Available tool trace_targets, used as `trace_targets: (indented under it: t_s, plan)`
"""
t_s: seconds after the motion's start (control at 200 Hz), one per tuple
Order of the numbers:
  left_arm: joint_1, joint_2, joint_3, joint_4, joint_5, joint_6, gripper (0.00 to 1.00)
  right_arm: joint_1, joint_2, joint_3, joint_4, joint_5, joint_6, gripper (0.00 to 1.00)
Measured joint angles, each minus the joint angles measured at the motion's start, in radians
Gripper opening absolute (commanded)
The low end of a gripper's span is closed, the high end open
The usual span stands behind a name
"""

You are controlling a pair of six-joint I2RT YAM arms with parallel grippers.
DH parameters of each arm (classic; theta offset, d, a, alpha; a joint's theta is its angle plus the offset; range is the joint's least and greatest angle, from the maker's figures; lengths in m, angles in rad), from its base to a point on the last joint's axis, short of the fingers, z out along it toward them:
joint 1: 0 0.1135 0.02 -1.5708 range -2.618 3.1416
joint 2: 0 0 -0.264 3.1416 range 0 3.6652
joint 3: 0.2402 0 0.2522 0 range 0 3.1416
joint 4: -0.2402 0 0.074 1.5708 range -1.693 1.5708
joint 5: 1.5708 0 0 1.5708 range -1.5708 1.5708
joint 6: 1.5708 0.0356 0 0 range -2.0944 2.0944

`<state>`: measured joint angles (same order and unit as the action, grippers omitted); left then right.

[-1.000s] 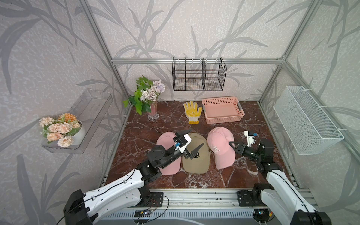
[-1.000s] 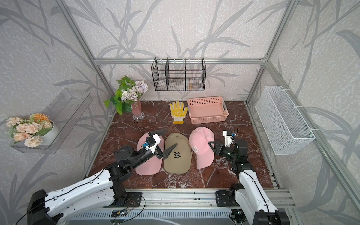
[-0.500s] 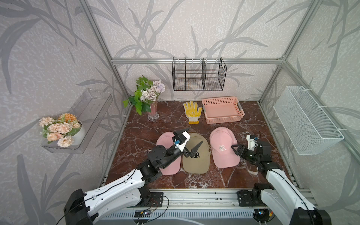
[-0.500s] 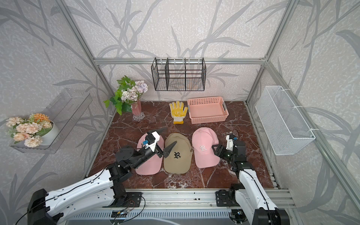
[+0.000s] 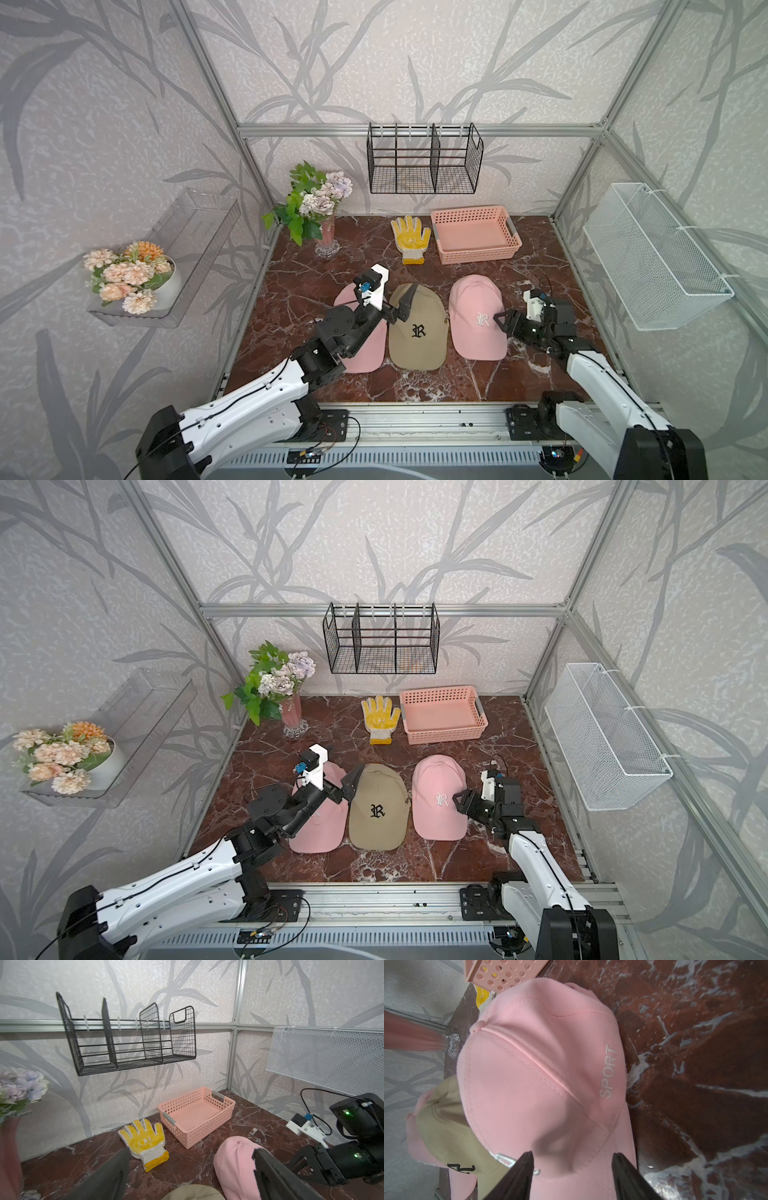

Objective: Turn the baseball cap inside out
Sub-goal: Reset both arms

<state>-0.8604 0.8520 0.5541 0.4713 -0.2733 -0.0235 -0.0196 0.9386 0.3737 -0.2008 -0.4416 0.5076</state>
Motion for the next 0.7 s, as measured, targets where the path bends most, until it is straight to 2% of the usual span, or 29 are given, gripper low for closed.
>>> trace_targets:
  t_s: [0.175, 0.39, 0.52, 0.7]
  plan:
    - [0.058, -0.018, 0.0, -0.054, -0.148, -0.093, 0.95, 0.001, -0.066, 0.019, -0.027, 0.088, 0.004, 0.67]
    - [0.241, -0.098, -0.032, -0.116, -0.315, -0.228, 0.96, 0.001, -0.188, 0.019, -0.007, 0.319, 0.034, 0.71]
    - [0.338, -0.123, -0.092, -0.12, -0.411, -0.26, 0.96, 0.001, -0.172, 0.019, 0.056, 0.457, 0.026, 0.74]
    - [0.45, -0.119, -0.218, -0.104, -0.461, -0.264, 0.97, -0.005, -0.07, 0.019, 0.154, 0.604, -0.01, 0.78]
